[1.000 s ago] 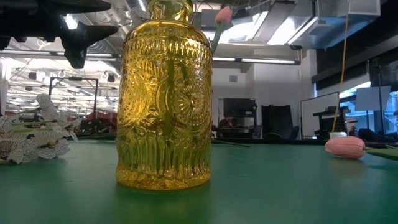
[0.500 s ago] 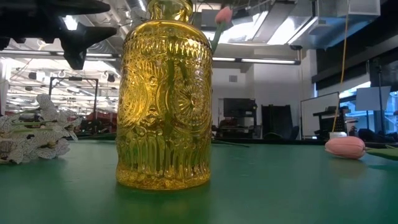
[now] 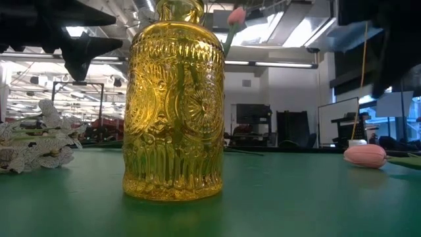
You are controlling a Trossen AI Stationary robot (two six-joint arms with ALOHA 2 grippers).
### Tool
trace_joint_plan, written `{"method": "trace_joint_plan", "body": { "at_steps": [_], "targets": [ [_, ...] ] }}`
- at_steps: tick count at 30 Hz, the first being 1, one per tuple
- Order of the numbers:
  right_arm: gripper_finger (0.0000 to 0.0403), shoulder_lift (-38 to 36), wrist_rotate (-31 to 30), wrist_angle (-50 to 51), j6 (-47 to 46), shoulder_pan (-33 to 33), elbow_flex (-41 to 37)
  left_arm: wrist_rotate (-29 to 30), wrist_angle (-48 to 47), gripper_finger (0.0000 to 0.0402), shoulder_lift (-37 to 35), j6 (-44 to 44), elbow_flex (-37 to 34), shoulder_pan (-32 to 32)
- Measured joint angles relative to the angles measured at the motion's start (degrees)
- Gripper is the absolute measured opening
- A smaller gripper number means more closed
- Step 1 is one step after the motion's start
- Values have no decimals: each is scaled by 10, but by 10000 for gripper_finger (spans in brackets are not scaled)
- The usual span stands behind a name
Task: Sort flowers into vase by color
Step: Put the pink tulip flower into the transparent vase
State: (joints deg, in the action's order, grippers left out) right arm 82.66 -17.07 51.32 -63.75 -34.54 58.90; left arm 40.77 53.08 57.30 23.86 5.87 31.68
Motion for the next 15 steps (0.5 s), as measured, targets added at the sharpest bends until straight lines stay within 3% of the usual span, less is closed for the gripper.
{"method": "trace_joint_plan", "body": {
  "at_steps": [4,9,15],
  "targets": [
    [296,0,49,-7,-32,0,-31,0,-1,189,0,0,0,2],
    [295,0,62,-8,-70,0,-82,0,-1,189,0,0,0,4],
    [295,1,105,-101,-100,0,-148,0,-1,189,0,0,0,4]
  ]
}}
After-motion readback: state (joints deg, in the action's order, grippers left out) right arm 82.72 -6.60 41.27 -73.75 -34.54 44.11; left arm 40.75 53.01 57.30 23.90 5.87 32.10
